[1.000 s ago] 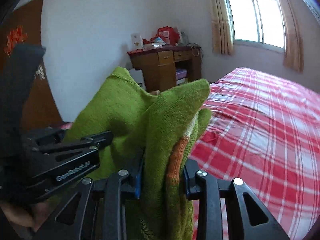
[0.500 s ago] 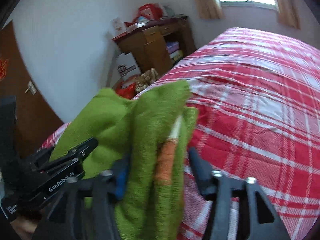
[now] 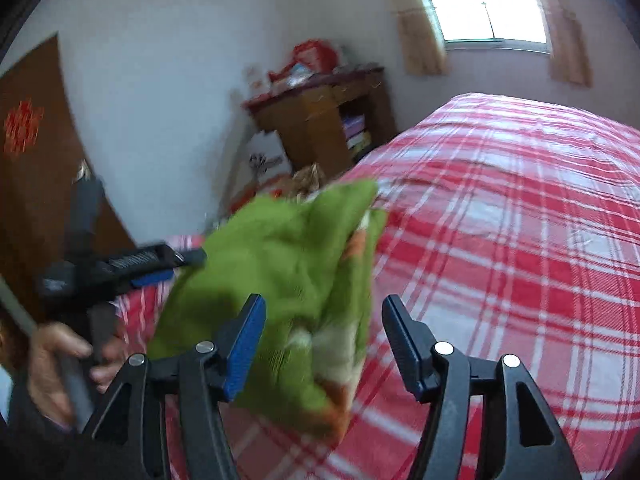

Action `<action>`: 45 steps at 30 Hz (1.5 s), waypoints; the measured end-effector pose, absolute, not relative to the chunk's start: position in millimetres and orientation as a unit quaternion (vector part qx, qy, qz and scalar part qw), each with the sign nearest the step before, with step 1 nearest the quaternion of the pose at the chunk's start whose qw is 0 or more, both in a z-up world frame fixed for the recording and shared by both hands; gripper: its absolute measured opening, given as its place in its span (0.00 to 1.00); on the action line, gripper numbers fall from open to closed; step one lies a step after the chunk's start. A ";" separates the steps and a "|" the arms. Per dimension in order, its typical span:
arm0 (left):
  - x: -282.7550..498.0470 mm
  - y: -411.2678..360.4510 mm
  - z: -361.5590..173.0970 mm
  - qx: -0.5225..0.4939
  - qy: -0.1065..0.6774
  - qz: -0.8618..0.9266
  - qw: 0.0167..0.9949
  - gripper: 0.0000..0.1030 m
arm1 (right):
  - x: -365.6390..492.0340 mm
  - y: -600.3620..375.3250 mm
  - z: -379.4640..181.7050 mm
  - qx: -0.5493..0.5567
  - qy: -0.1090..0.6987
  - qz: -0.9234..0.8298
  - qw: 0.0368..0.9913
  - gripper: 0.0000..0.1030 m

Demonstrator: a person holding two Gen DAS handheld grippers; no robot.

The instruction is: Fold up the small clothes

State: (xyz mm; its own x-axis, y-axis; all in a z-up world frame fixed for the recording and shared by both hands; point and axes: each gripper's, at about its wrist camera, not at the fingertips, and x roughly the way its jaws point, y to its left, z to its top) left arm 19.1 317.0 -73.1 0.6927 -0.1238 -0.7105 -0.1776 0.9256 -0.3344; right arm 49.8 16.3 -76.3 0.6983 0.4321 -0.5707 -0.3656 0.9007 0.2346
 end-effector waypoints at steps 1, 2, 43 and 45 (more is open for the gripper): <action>10.3 317.3 -75.5 -0.197 0.392 0.011 0.898 0.75 | 49.3 19.9 -83.8 0.045 0.331 0.215 0.918 0.60; 2.9 315.0 -79.8 -0.200 0.393 0.006 0.897 0.75 | 49.3 23.1 -92.5 0.044 0.342 0.211 0.915 0.60; -118.1 236.4 -44.1 0.033 0.337 0.095 0.936 0.91 | -68.3 -36.1 -74.1 0.132 0.352 0.113 0.919 0.57; -124.4 231.6 -41.0 0.039 0.338 0.085 0.936 0.91 | -82.3 -38.5 -67.7 0.119 0.344 0.107 0.925 0.57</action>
State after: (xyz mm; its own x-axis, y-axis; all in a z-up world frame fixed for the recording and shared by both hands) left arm -124.4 231.6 -41.0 0.7568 0.1855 -0.6267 -0.1327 0.9825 0.1306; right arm -82.3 -38.5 -67.7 0.7399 0.2799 -0.6117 -0.1153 0.9486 0.2947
